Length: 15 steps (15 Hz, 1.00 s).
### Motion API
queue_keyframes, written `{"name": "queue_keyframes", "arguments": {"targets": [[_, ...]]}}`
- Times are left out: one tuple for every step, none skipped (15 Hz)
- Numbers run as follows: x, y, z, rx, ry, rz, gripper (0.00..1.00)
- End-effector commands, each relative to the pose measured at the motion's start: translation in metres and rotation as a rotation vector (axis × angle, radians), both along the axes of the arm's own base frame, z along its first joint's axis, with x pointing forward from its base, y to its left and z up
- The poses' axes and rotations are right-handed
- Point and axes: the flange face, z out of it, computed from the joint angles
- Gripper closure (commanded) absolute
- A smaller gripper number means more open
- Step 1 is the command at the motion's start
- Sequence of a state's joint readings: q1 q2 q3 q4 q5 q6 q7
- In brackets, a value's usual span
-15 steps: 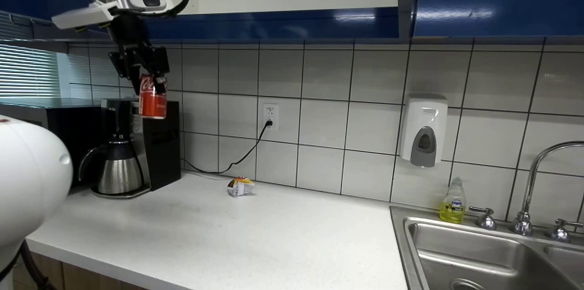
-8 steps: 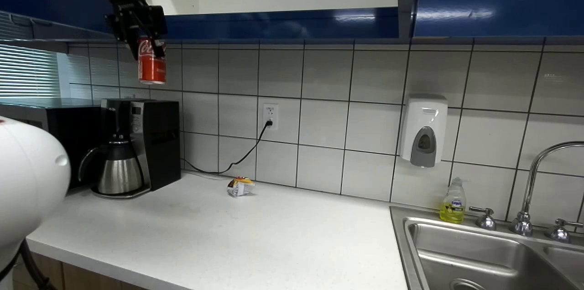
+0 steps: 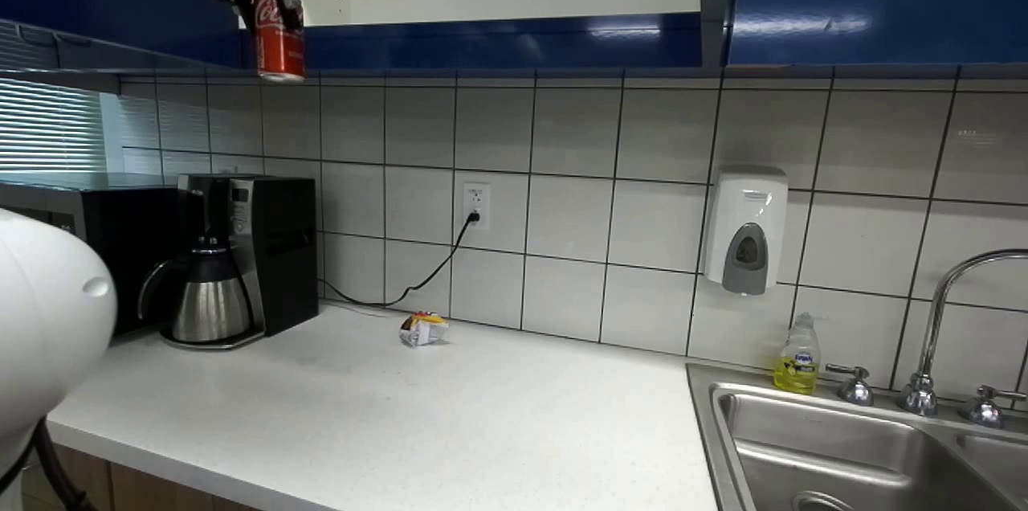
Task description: Put the can in the top cabinet
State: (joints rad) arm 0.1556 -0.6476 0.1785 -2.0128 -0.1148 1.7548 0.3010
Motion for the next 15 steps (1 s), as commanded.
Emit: {"name": "queue_keyframes", "arguments": {"targets": [[0.016, -0.002, 0.04, -0.01, -0.013, -0.002, 0.62], [0.021, -0.003, 0.047, -0.007, -0.019, -0.006, 0.62], [0.025, -0.004, 0.054, -0.006, -0.026, -0.01, 0.62], [0.031, -0.005, 0.06, -0.003, -0.03, -0.017, 0.62], [0.037, -0.007, 0.067, 0.001, -0.034, -0.022, 0.62], [0.041, -0.008, 0.073, 0.003, -0.039, -0.026, 0.62], [0.046, -0.009, 0.079, 0.006, -0.044, -0.032, 0.62], [0.051, -0.01, 0.085, 0.009, -0.046, -0.036, 0.62], [0.055, -0.011, 0.091, 0.013, -0.049, -0.041, 0.62], [0.058, -0.011, 0.095, 0.017, -0.049, -0.043, 0.62], [0.062, -0.011, 0.1, 0.019, -0.051, -0.047, 0.62], [0.065, -0.011, 0.105, 0.023, -0.055, -0.048, 0.62], [0.068, -0.012, 0.109, 0.024, -0.055, -0.051, 0.62], [0.07, -0.012, 0.114, 0.024, -0.058, -0.054, 0.62], [0.073, -0.014, 0.119, 0.024, -0.062, -0.06, 0.62]]}}
